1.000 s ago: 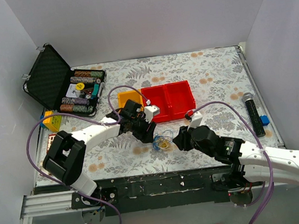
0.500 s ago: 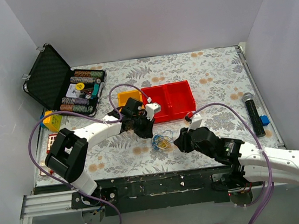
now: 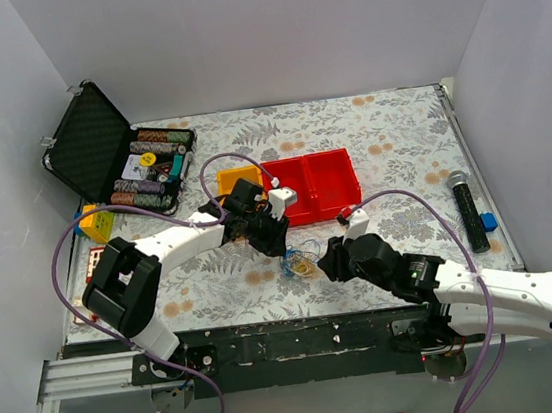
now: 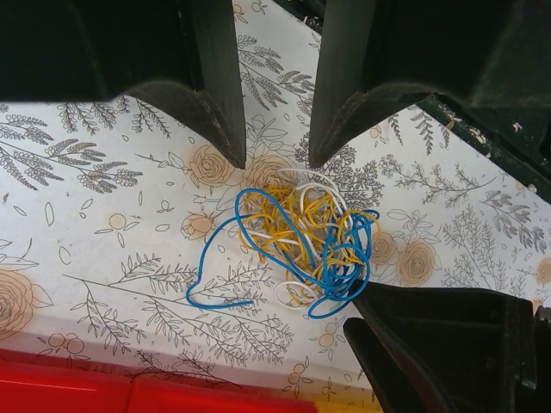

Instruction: Untangle the cables

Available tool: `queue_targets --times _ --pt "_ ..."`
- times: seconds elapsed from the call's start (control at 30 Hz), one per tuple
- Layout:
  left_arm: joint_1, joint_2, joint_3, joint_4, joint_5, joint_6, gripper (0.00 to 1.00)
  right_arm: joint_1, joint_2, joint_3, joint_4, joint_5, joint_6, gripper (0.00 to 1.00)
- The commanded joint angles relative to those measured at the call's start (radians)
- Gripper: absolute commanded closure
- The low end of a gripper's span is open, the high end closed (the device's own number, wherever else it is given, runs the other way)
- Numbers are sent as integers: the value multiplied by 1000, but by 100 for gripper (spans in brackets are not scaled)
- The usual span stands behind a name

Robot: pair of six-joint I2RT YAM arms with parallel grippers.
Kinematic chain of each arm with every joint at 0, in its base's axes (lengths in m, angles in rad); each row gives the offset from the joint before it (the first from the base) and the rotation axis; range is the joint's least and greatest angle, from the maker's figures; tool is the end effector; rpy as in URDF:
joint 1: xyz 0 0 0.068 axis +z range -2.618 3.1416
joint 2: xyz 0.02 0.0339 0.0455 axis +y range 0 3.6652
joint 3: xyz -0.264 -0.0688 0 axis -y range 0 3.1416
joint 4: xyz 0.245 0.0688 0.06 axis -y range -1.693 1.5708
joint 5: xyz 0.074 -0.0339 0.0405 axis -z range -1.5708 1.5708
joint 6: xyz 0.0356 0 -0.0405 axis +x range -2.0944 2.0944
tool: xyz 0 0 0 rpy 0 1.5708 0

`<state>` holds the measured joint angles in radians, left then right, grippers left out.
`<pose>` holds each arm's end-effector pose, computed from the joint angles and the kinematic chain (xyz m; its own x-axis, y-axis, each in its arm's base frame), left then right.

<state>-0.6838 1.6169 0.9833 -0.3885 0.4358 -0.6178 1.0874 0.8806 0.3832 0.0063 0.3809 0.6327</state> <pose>0.2390 -0.2142 0.1898 -0.9697 0.1129 -0.2165 0.2229 0.7717 -0.5957 0.1001 0.1623 0.2024 -0.5727 0.0900 -0.8148 -0.4104 0.8289 0.3801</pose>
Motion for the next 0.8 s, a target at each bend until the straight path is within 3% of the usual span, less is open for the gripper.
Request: queue_targets --times 0.0,0.33,0.4,0.57,0.77 --pt "3 -14 12 16 -35 -3 66 -3 -5 42 60 -4 -11 56" --pt "1 81 29 45 -23 -10 67 -3 -22 34 58 -8 -2 57" --pt "0 78 26 45 -6 -11 71 -1 -23 33 58 -8 -2 57" --pt "-2 57 37 25 56 -17 100 -3 1 26 76 -13 -2 58" --pt "-5 -11 80 -18 87 -37 100 -6 41 29 95 -5 -5 59"
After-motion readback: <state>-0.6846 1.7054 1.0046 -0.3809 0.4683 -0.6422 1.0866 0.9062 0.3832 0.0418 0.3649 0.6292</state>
